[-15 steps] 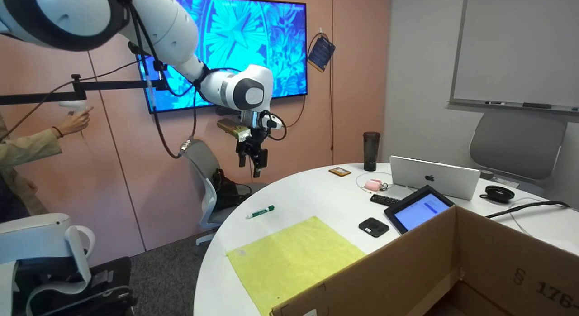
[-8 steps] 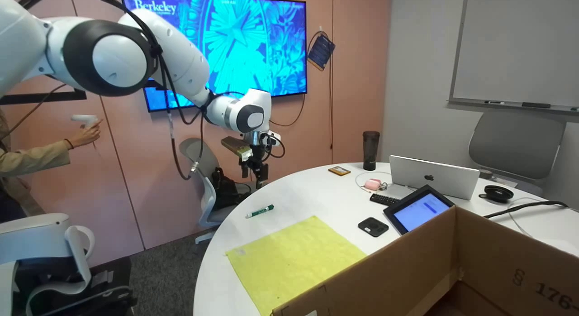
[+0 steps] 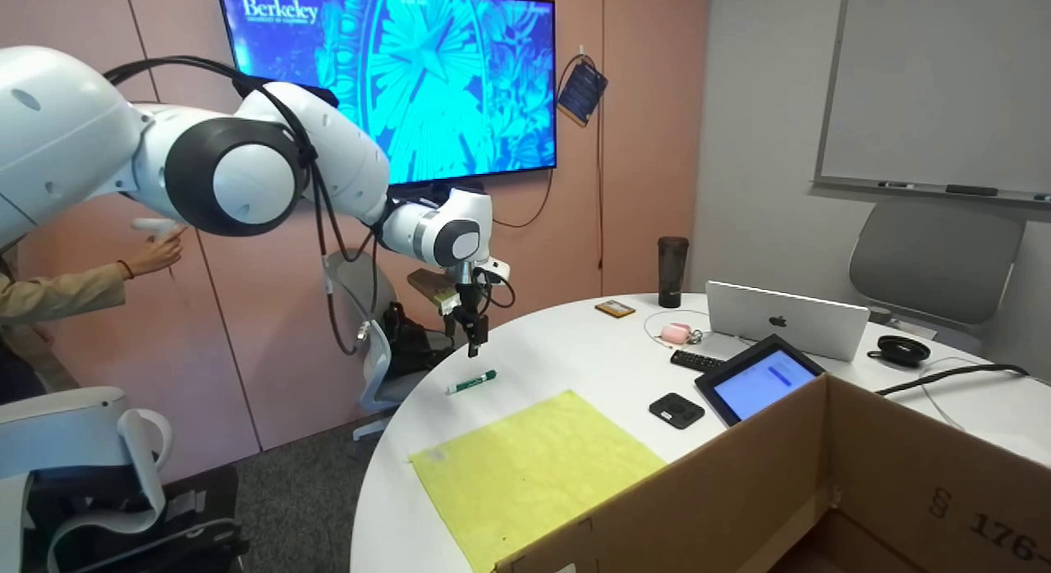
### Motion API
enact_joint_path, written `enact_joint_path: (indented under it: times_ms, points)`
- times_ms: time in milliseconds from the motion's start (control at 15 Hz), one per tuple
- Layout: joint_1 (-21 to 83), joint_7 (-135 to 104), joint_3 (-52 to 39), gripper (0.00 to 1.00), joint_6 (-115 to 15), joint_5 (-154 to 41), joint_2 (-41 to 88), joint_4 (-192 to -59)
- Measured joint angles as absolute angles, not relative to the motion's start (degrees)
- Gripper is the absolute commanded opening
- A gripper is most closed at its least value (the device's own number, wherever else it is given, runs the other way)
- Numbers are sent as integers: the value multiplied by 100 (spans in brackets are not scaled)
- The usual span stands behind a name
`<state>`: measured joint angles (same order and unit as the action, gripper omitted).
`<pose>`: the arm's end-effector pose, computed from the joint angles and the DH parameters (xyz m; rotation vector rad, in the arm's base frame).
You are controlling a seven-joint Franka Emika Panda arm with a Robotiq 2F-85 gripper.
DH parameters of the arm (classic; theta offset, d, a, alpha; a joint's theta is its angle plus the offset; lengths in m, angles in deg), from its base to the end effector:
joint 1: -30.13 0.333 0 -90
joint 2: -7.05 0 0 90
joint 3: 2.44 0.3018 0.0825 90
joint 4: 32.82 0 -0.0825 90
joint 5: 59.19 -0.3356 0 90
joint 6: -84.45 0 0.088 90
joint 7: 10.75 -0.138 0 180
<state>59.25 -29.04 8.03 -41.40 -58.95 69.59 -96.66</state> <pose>0.5733 0.4253 0.1350 -2.9696 -0.4135 0.1078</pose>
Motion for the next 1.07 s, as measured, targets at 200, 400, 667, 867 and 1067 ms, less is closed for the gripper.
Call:
enact_joint_path:
  times_ms: [200,400,667,867,1067]
  points:
    - [6029,-3045,776,100,-4147,-5895,7205,-9366]
    - [6190,-3291,713,100,-4237,-5895,7452,-9077]
    - [6422,-3541,561,100,-4275,-5895,7803,-8745]
    - [6588,-3753,341,100,-4284,-5895,8072,-8496]
    - [6669,-3984,154,100,-4286,-5895,8317,-8226]
